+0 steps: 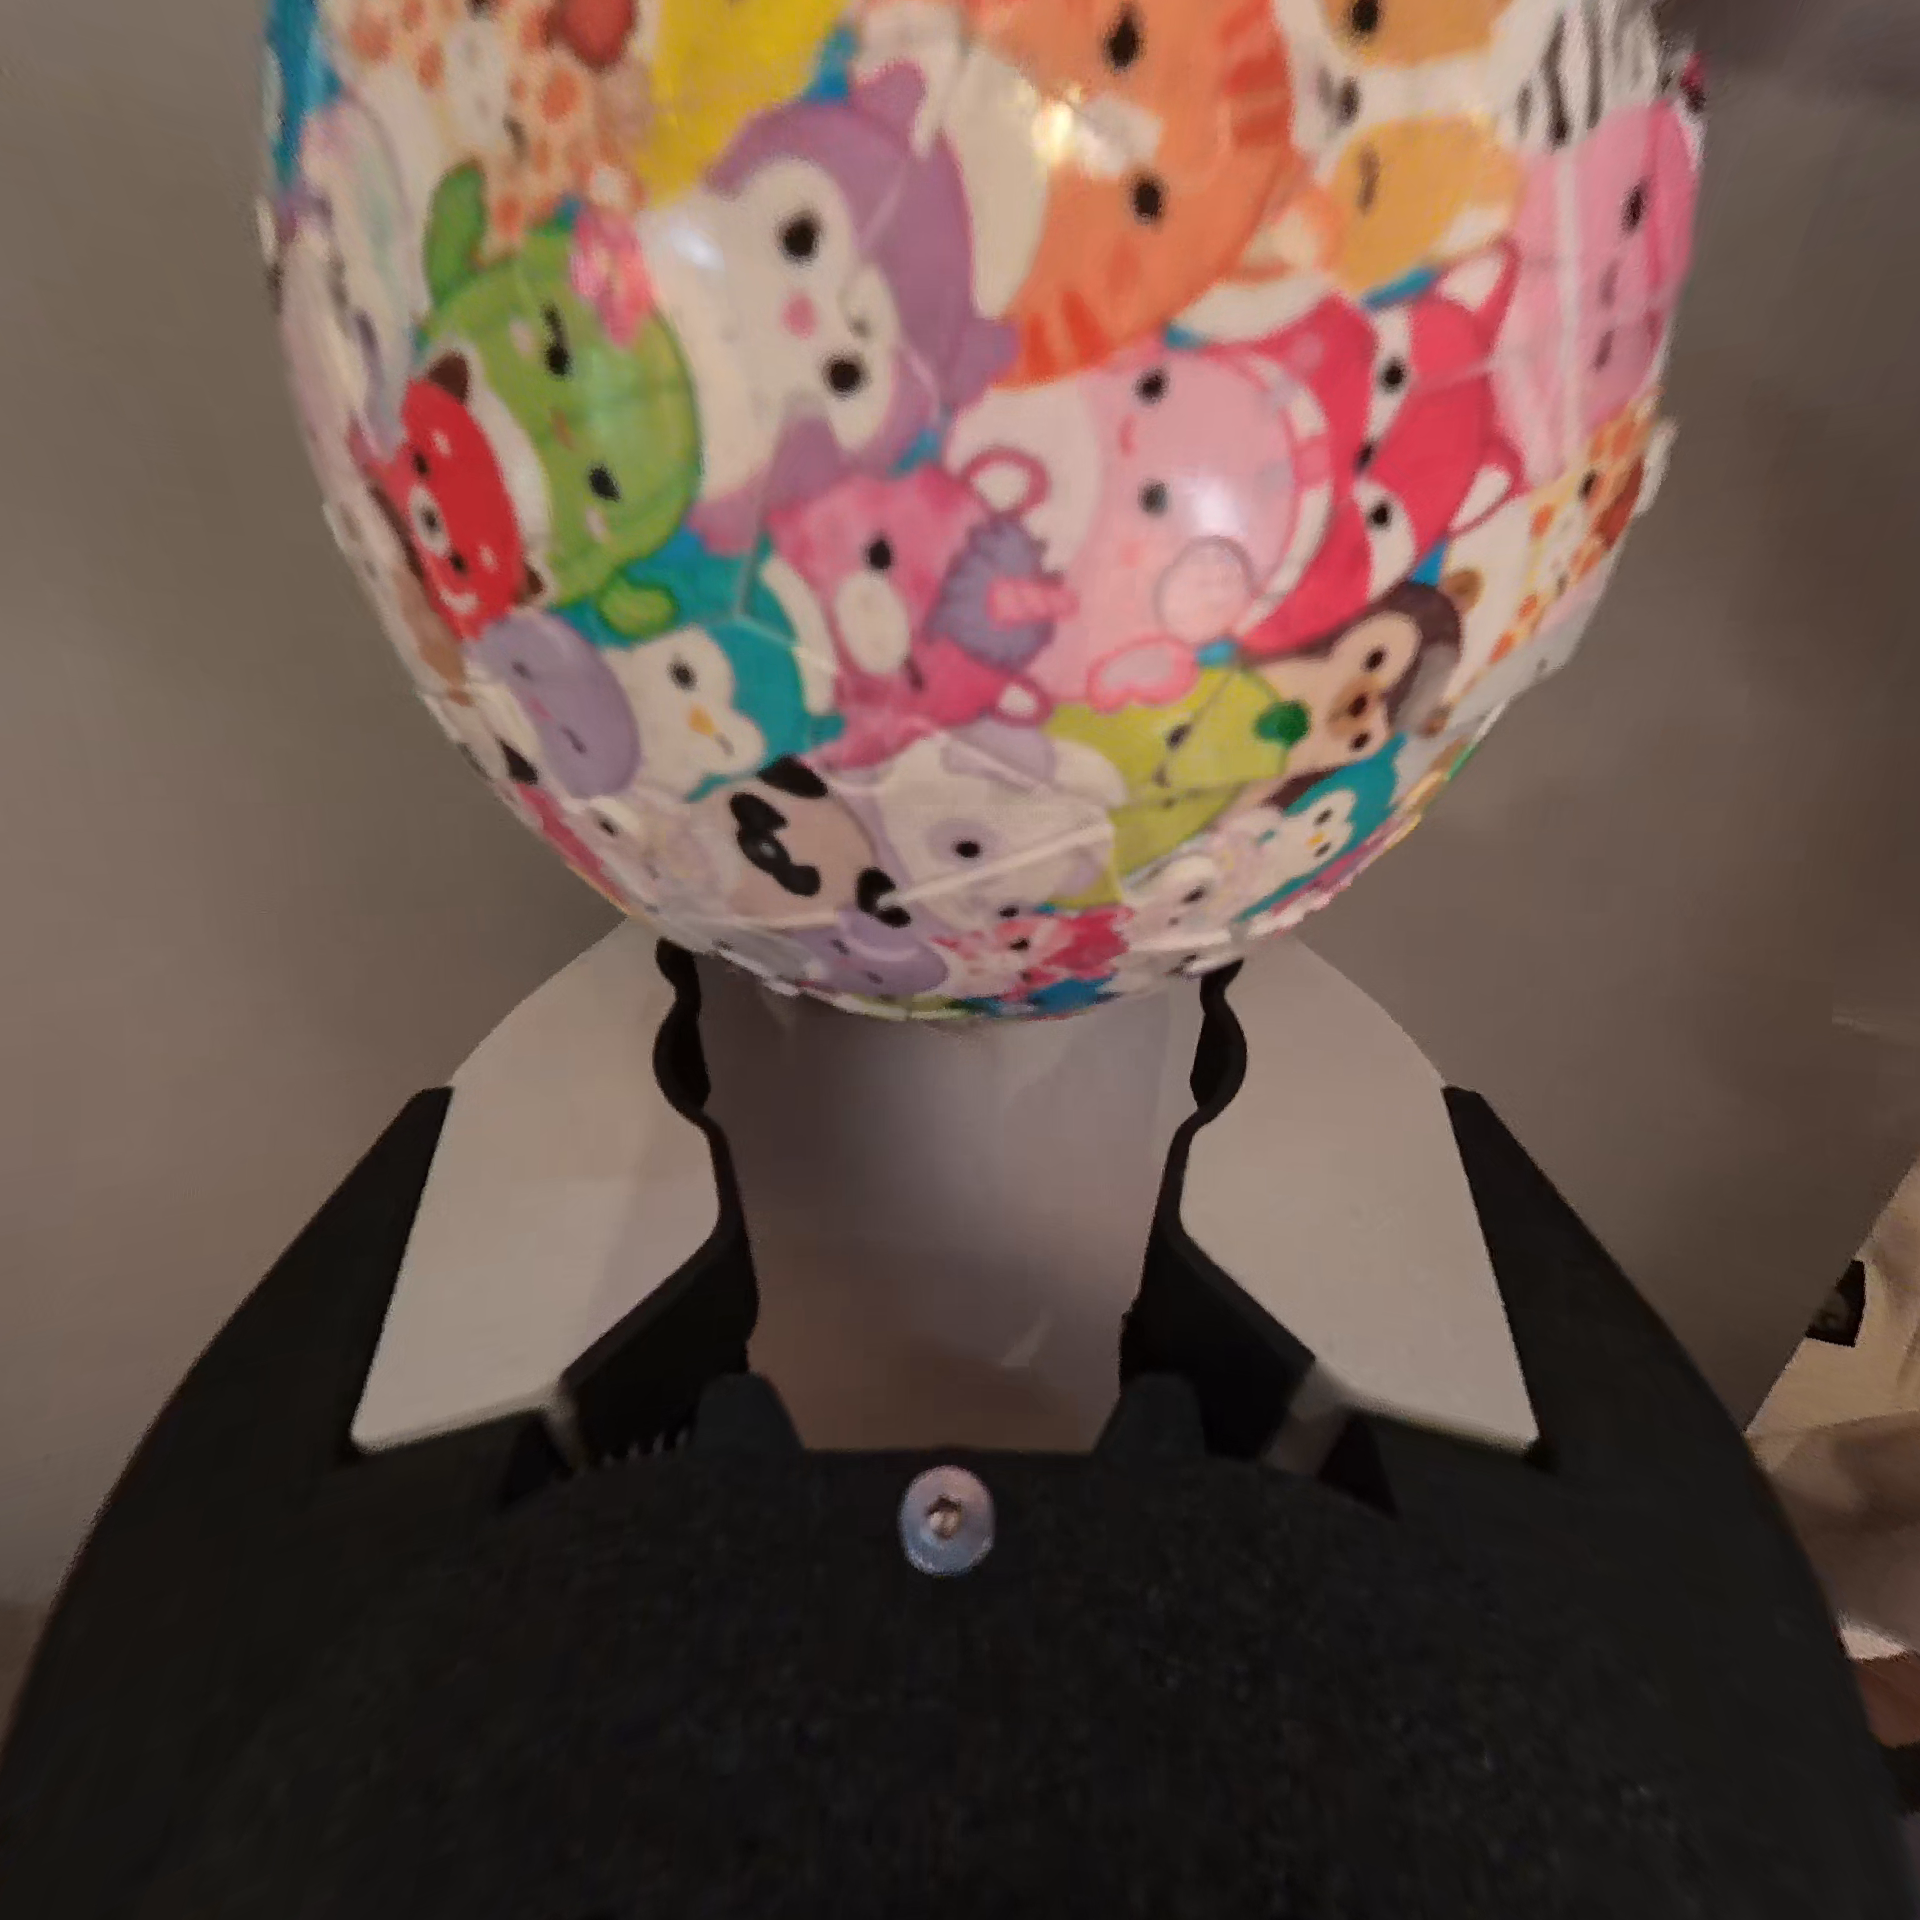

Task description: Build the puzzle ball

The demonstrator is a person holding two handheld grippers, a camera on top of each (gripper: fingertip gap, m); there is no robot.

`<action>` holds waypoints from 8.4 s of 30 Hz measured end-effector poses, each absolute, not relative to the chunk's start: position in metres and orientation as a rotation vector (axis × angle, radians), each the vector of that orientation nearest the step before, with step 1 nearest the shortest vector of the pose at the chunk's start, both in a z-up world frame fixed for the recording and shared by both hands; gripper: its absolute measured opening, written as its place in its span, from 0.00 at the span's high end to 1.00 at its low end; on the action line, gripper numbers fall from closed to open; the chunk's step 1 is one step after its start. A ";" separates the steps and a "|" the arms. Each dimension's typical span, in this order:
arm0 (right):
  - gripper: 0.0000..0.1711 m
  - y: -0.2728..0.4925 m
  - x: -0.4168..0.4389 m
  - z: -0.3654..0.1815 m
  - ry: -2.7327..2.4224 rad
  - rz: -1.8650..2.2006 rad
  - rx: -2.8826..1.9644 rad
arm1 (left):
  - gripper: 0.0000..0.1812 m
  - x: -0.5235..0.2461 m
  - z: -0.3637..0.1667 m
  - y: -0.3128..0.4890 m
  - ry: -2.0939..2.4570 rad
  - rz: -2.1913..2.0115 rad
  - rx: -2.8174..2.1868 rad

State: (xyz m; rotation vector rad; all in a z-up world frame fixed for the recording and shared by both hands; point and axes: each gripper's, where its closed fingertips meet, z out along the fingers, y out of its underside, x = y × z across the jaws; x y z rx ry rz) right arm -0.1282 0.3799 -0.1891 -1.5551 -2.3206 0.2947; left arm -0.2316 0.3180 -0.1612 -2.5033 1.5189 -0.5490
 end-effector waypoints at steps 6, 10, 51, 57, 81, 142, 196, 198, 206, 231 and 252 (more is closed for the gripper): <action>0.53 0.378 -0.141 -0.176 -2.263 0.231 -1.450 | 0.50 -0.229 -0.165 0.318 1.567 -0.496 -2.473; 0.54 0.389 -0.142 -0.165 -2.194 0.073 -1.404 | 0.50 -0.230 -0.163 0.327 1.583 -0.374 -2.408; 0.83 0.293 -0.144 -0.185 -1.807 0.564 -1.594 | 0.71 -0.212 -0.117 0.141 1.186 -0.644 -2.127; 0.89 0.294 -0.143 -0.191 -1.902 0.611 -1.523 | 0.71 -0.208 -0.127 0.118 1.176 -0.808 -2.128; 0.97 0.278 -0.150 -0.171 -1.319 0.658 -1.980 | 0.71 -0.251 -0.109 0.121 0.910 -0.882 -2.113; 0.90 0.239 -0.150 -0.190 -1.946 0.523 -1.518 | 0.71 -0.266 -0.135 0.110 0.877 -0.840 -2.088; 0.97 0.298 -0.161 -0.168 -0.589 0.281 -2.395 | 0.71 -0.253 -0.134 0.103 0.905 -0.817 -2.070; 0.97 0.300 -0.167 -0.172 -0.590 0.239 -2.394 | 0.71 -0.253 -0.134 0.103 0.901 -0.821 -2.071; 0.97 0.317 -0.177 -0.178 -0.443 0.247 -2.399 | 0.71 -0.259 -0.131 0.107 0.860 -0.852 -2.066; 0.85 0.294 -0.181 -0.167 -0.699 0.382 -2.228 | 0.71 -0.261 -0.130 0.105 0.857 -0.878 -2.062; 1.00 0.312 -0.183 -0.148 -1.414 -0.028 -1.357 | 0.72 -0.253 -0.097 0.110 0.854 -0.813 -1.936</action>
